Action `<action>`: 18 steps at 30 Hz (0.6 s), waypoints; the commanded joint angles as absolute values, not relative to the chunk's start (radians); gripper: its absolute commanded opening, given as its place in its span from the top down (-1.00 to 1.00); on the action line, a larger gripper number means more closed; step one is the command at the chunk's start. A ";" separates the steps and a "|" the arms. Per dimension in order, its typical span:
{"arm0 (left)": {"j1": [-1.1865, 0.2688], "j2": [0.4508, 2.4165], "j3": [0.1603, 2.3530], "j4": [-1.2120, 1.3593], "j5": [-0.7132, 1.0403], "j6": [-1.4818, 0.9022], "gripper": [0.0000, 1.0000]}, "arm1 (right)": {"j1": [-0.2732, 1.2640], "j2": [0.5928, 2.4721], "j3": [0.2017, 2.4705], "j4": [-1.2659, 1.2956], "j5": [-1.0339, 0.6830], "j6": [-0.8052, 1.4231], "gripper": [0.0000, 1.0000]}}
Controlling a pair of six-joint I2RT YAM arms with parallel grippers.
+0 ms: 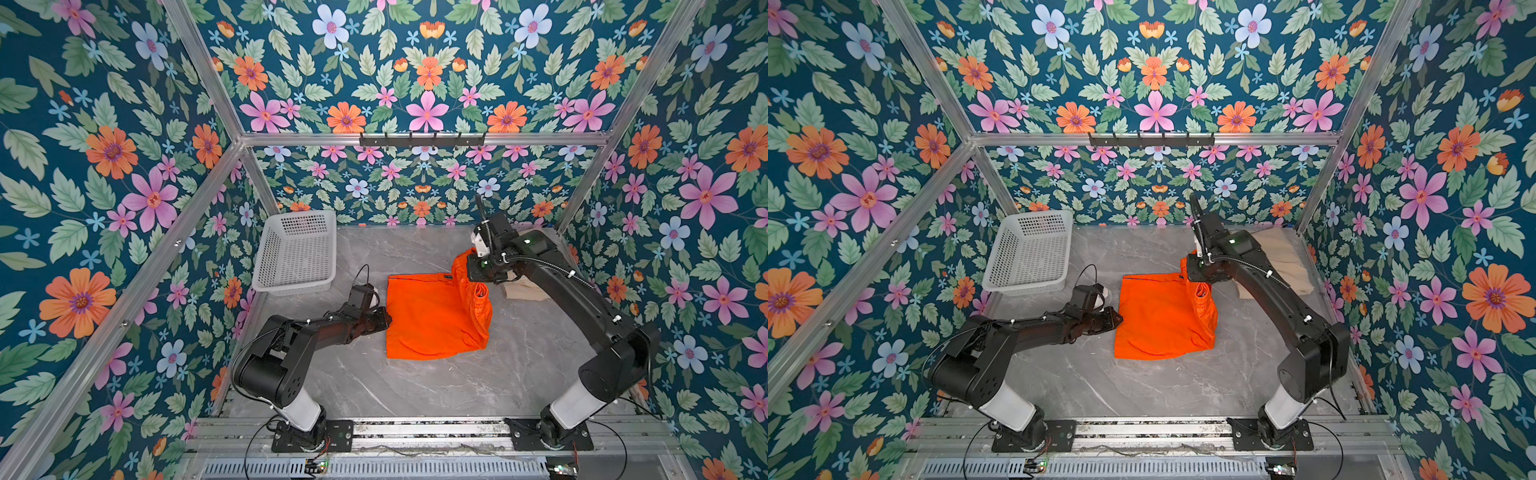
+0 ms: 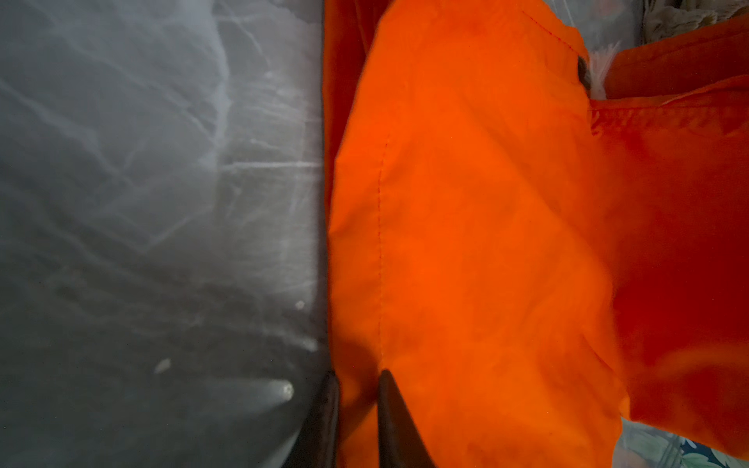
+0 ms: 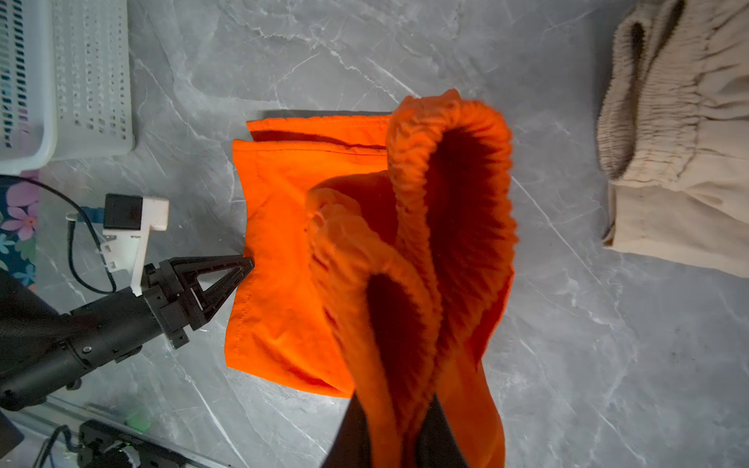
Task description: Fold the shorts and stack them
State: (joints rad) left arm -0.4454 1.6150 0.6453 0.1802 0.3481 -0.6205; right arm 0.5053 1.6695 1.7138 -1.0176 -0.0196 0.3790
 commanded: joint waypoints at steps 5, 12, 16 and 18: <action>-0.461 1.630 0.645 0.172 0.327 -0.614 0.58 | 0.643 1.789 1.784 -0.999 0.141 0.524 0.82; -0.477 1.649 0.662 0.170 0.328 -0.611 0.58 | 0.712 1.851 1.791 -0.911 0.118 0.609 0.81; -0.479 1.651 0.667 0.164 0.324 -0.604 0.58 | 0.734 1.885 1.822 -0.906 0.109 0.629 0.82; -0.479 1.651 0.670 0.158 0.321 -0.601 0.58 | 0.745 1.896 1.830 -0.898 0.104 0.634 0.81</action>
State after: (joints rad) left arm -0.4786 1.6466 0.6674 0.2096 0.3382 -0.6178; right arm 0.7357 1.8885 1.8168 -0.9314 0.1047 0.5968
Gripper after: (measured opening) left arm 0.210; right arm 0.137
